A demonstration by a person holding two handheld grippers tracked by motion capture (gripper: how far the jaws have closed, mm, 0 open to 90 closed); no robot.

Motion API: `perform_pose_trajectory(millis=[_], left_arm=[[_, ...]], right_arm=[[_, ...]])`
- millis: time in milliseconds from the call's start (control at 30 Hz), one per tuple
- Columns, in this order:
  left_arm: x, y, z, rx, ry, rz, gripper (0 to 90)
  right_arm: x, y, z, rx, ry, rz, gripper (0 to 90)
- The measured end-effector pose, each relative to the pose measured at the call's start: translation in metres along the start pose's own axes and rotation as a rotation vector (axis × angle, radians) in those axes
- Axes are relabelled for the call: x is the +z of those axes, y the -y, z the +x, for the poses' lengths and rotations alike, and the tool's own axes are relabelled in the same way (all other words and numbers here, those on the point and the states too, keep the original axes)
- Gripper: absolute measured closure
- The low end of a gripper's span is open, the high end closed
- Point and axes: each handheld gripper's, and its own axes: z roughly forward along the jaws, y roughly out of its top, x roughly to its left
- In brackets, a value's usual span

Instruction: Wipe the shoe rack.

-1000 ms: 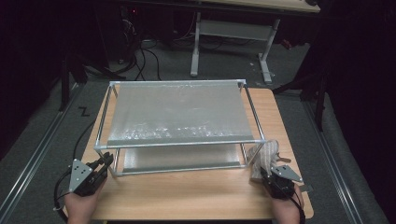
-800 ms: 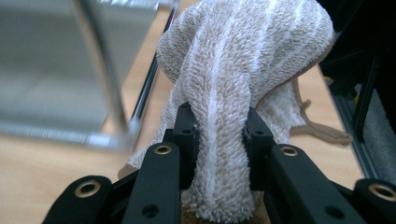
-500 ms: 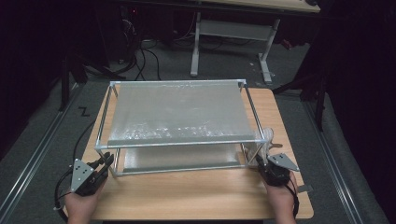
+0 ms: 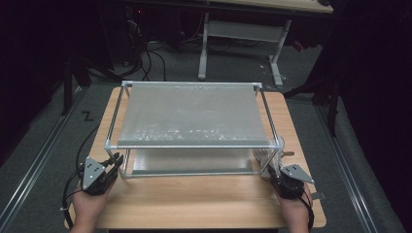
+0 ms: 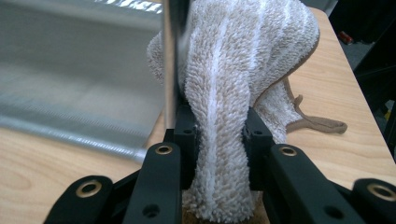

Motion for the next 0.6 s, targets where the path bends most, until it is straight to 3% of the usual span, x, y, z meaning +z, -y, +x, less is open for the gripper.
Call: perform_pose_trajectory(millis=[300,600], left_arm=[[0.026,-0.003,-0.003,-0.016,-0.011,0.010,77.2],[0.055,-0.012,0.003,-0.067,-0.038,0.022,79.3]], right_arm=[[-0.010,0.006,-0.003,0.005,0.016,0.004,73.2],[-0.012,0.007,-0.005,0.011,0.015,0.003,73.2]])
